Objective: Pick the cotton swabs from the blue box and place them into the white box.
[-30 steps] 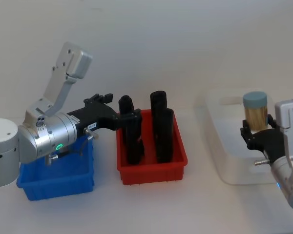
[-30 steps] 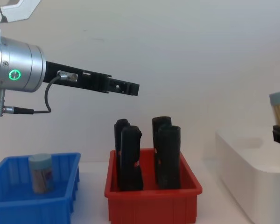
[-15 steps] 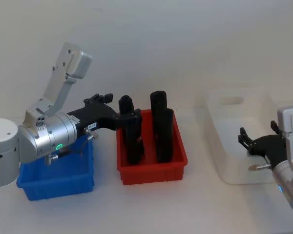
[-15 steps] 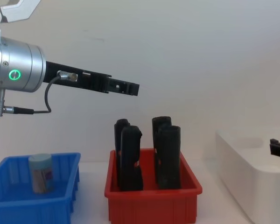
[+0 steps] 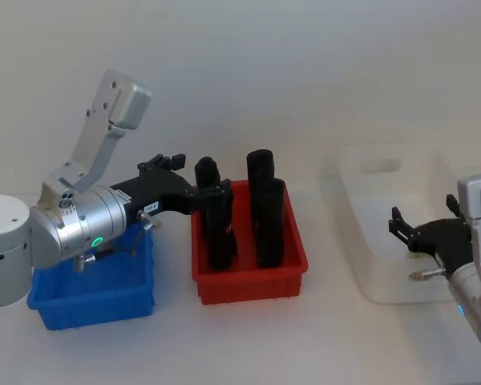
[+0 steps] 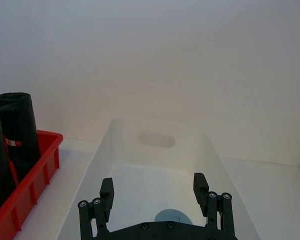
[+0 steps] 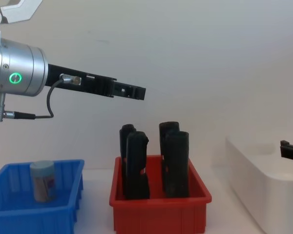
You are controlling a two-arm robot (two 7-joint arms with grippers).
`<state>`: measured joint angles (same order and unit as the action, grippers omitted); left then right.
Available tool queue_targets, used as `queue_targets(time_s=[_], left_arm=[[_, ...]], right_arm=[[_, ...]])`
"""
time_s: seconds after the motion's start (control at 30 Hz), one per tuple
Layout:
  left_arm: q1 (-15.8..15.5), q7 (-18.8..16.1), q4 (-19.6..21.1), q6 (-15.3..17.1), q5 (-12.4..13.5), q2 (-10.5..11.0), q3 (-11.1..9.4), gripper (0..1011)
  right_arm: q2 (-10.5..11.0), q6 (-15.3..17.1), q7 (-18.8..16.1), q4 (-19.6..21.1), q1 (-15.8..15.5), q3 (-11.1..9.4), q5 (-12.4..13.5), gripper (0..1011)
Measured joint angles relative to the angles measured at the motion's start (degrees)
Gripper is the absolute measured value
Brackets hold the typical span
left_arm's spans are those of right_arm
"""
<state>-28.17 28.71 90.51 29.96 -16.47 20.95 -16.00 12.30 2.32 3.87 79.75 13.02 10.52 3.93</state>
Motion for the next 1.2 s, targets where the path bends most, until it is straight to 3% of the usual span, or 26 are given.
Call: queue_targets(time_s=[0.8,0.97,1.2], left_arm=[[0.06,-0.12,0.00,-0.20,0.00,0.00,-0.05,1004],[0.76,-1.44,0.03,-1.51,0.17,0.03,-0.50,1004],[2.92,-5.64,0.48,-5.79,0.93,0.18,-2.02,1004]], right_arm=[[0.22,-1.14,0.14,3.22,-1.28,-0.25,-0.72,1002],[0.80,-1.13,-0.45,4.79,-2.34,-0.04,0.41,1002],[2.42,-0.94,-2.38,9.15,-5.34,0.62,3.54,1002]])
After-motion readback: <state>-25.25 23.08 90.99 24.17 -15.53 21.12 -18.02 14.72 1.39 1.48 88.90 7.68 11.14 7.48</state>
